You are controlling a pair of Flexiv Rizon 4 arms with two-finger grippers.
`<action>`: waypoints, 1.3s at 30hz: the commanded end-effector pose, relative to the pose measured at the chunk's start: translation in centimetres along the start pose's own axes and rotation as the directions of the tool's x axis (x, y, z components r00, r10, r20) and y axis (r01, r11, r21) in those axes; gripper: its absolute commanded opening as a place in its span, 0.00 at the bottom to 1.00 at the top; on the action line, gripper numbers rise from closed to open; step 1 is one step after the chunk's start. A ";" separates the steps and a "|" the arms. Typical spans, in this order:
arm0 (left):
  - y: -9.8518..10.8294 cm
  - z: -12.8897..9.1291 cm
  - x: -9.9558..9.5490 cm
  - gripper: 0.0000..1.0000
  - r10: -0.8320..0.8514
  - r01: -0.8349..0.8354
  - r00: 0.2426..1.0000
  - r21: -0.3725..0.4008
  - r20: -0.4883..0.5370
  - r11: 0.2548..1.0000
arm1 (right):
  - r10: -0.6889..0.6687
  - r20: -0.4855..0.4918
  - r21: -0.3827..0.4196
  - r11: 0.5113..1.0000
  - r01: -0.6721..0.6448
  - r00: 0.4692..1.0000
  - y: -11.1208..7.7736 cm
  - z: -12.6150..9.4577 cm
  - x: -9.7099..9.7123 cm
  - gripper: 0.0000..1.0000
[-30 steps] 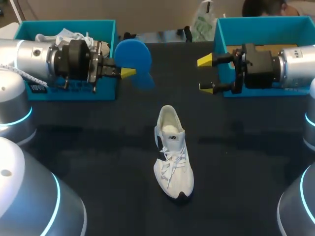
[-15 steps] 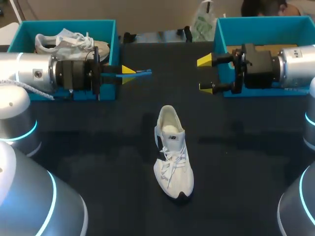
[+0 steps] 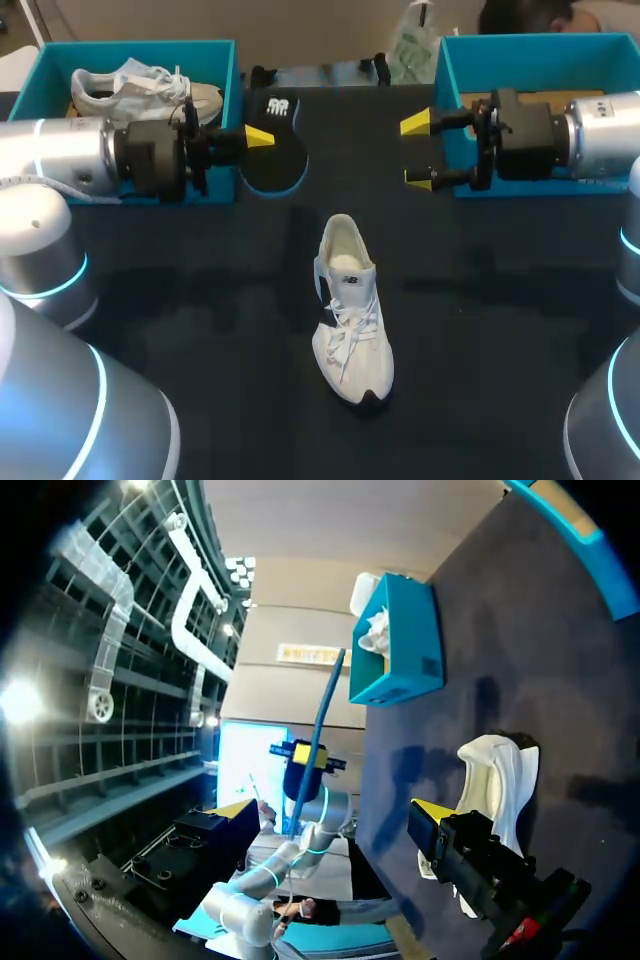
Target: Take the shoe out of the shoebox, open the shoe tongue, remove and reinsert the insole, then place the shoe into the shoebox
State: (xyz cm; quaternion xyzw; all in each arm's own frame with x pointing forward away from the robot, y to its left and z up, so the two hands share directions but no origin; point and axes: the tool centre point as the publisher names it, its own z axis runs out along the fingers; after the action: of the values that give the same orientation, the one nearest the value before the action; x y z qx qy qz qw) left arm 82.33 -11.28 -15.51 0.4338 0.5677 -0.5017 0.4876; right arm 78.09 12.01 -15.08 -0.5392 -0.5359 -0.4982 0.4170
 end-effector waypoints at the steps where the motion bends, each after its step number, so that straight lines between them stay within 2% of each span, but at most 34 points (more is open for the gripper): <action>1: 0.5 0.5 -0.3 0.00 0.614 -0.604 0.786 -0.118 0.078 0.788 | 0.000 0.000 -0.002 1.000 0.000 1.000 0.0 0.1 0.0 1.00; 13: 0.5 0.5 -0.3 0.00 0.614 -0.604 0.786 -0.118 0.078 0.788 | 0.000 0.000 -0.002 1.000 0.000 1.000 0.0 0.1 0.0 1.00; 20: 0.8 0.7 0.7 0.00 0.549 -0.546 0.834 -0.069 0.048 0.835 | 0.000 0.000 -0.002 1.000 0.000 1.000 0.0 0.1 0.0 1.00; 32: 0.5 1.3 0.6 0.00 0.511 -0.508 0.858 -0.059 0.056 0.859 | -0.053 -0.016 0.061 0.997 0.054 0.998 -0.2 3.3 -0.2 1.00; 39: 0.3 2.7 0.4 0.00 0.488 -0.484 0.870 -0.062 0.074 0.873 | -0.073 -0.006 0.070 0.995 0.074 0.997 -0.4 5.0 -0.1 1.00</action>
State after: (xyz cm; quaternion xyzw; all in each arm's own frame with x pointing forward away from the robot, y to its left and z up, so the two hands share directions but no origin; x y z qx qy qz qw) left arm 82.67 -13.01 -15.93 0.5319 0.4284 -0.3717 0.6288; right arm 77.71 15.92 -15.78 -0.5014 -0.5710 -0.4973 0.4187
